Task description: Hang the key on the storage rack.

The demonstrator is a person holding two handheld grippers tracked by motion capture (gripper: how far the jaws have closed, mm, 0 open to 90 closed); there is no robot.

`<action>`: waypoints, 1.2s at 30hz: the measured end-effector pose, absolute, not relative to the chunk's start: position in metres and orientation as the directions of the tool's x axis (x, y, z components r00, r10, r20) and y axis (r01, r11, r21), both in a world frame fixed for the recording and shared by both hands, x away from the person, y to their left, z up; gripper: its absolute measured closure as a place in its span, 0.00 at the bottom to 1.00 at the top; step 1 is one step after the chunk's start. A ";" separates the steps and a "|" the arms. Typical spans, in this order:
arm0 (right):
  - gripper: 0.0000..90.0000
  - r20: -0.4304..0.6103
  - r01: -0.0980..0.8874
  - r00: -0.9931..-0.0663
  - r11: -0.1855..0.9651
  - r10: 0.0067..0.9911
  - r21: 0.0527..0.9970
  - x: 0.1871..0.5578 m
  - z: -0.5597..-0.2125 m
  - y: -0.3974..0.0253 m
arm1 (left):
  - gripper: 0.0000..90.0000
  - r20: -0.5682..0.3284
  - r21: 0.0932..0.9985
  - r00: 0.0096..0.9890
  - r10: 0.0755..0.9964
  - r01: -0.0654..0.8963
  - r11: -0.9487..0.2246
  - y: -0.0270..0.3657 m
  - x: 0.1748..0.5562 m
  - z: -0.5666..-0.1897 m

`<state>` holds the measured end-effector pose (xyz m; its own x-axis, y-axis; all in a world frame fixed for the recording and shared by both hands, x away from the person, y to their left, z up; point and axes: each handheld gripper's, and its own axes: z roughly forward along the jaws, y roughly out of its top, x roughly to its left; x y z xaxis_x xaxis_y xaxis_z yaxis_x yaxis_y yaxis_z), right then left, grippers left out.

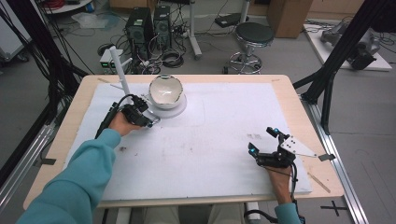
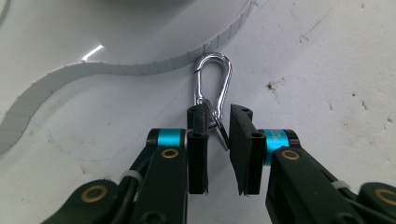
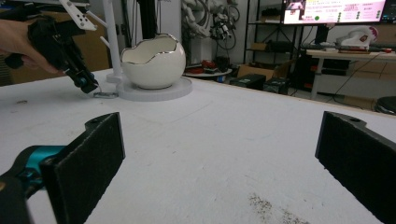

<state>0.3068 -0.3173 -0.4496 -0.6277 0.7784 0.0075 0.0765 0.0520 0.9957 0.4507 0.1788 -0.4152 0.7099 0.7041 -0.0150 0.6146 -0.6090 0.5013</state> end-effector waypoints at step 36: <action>0.01 0.011 0.077 -0.628 0.048 0.778 0.996 0.307 -0.450 -0.317 | 0.98 -0.050 0.520 0.719 0.693 0.611 -0.597 0.185 0.449 -0.410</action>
<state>0.3069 -0.3171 -0.4496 -0.6276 0.7785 0.0109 0.0770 0.0482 0.9959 0.4488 0.1846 -0.4097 0.7194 0.6928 -0.0501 0.6112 -0.5971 0.5195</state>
